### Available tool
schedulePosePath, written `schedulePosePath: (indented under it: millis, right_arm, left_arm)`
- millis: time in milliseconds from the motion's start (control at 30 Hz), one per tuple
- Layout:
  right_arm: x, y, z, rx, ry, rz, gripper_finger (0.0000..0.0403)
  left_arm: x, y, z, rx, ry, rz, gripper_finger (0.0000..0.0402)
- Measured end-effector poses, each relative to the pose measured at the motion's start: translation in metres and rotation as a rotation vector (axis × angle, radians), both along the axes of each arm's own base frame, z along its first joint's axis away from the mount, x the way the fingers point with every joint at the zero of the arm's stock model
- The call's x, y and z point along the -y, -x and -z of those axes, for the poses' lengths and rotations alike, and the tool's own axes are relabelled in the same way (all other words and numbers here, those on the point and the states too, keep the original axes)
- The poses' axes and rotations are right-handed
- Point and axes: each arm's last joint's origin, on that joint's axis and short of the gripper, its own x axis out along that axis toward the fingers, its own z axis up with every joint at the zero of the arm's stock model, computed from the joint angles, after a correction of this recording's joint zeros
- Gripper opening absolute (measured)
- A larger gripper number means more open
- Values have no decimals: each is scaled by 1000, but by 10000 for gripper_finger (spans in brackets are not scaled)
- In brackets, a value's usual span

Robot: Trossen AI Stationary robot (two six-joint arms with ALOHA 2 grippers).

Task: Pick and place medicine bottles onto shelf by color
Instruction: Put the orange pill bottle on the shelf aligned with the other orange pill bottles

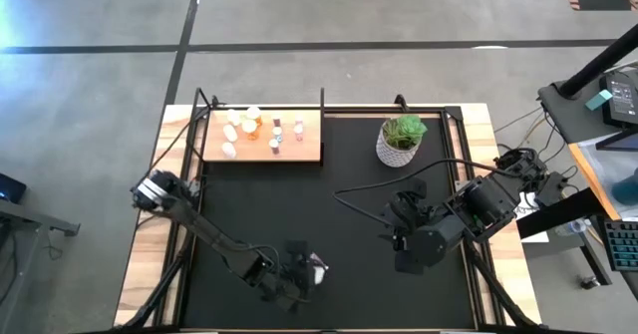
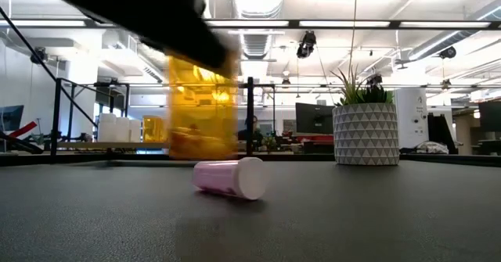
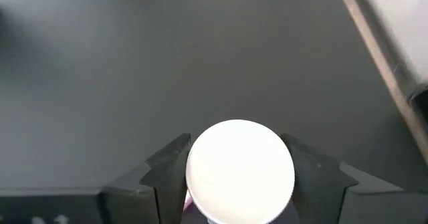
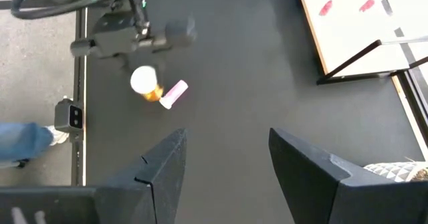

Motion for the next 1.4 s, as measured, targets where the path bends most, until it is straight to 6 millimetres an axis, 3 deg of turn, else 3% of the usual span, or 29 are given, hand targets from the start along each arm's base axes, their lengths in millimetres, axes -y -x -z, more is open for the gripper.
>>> schedulePosePath:
  millis: [233, 367, 600, 733, 900, 1200, 1400]
  right_arm:
    - [0, 0, 0, 0, 0, 0, 203]
    - [0, 0, 0, 2, -1, 0, 203]
    - [0, -1, 0, 7, -4, 0, 203]
    - [-1, -1, -1, 15, -10, 0, 203]
    - [-1, -2, -1, 19, -13, 0, 203]
    - [-1, -2, -1, 22, -15, 0, 203]
    - [-1, -2, -1, 26, -17, 0, 203]
  left_arm:
    - [-55, 36, -27, -130, -157, 30, 203]
    - [-95, 62, -25, -153, -158, 39, 205]
    - [-160, 110, -29, -68, -102, -121, 207]
    - [-191, 127, -35, 7, -91, -300, 207]
    - [-224, 133, -43, 100, -36, -619, 207]
    - [-261, 131, -31, 80, 63, -936, 208]
    - [-276, 134, -27, 62, 18, -1052, 208]
